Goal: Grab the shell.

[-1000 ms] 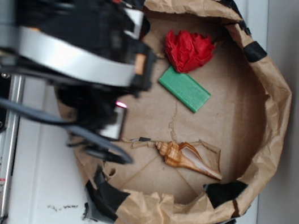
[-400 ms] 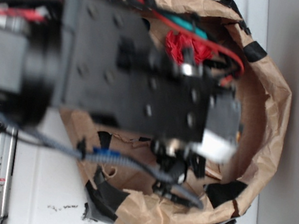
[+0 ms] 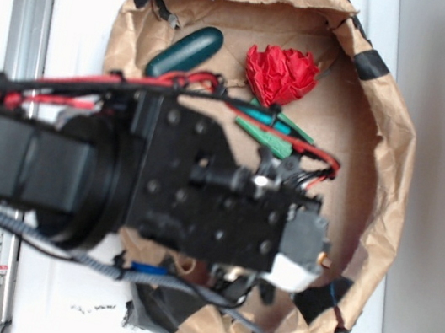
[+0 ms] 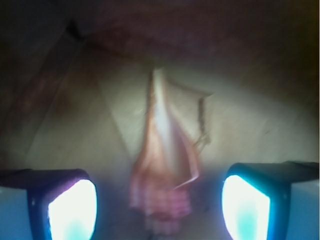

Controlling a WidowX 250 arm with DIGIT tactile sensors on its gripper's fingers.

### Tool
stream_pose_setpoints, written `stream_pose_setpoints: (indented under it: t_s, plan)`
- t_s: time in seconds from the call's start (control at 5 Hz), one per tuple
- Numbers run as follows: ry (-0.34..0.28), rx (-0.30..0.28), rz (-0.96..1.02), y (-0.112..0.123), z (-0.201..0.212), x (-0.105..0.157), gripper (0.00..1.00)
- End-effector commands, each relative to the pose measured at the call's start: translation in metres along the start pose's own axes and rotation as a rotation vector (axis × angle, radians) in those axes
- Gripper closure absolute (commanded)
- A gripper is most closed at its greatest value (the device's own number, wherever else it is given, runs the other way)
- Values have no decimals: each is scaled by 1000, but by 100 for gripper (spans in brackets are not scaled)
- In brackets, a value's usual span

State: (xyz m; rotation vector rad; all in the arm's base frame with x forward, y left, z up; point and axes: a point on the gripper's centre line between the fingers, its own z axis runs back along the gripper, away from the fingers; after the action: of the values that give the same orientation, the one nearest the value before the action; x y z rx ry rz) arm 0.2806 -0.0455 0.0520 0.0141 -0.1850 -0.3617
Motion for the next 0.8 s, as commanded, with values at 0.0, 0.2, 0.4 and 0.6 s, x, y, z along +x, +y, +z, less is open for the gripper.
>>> stream_pose_setpoints:
  t_s: [0.0,0.2,0.4,0.6]
  plan:
    - [8,78,-11,-2,-14,4,0]
    - [49,127,19,3,-26,2,100]
    - [41,131,59,14,-19,2,100]
    - [-29,119,141,29,24,7,100]
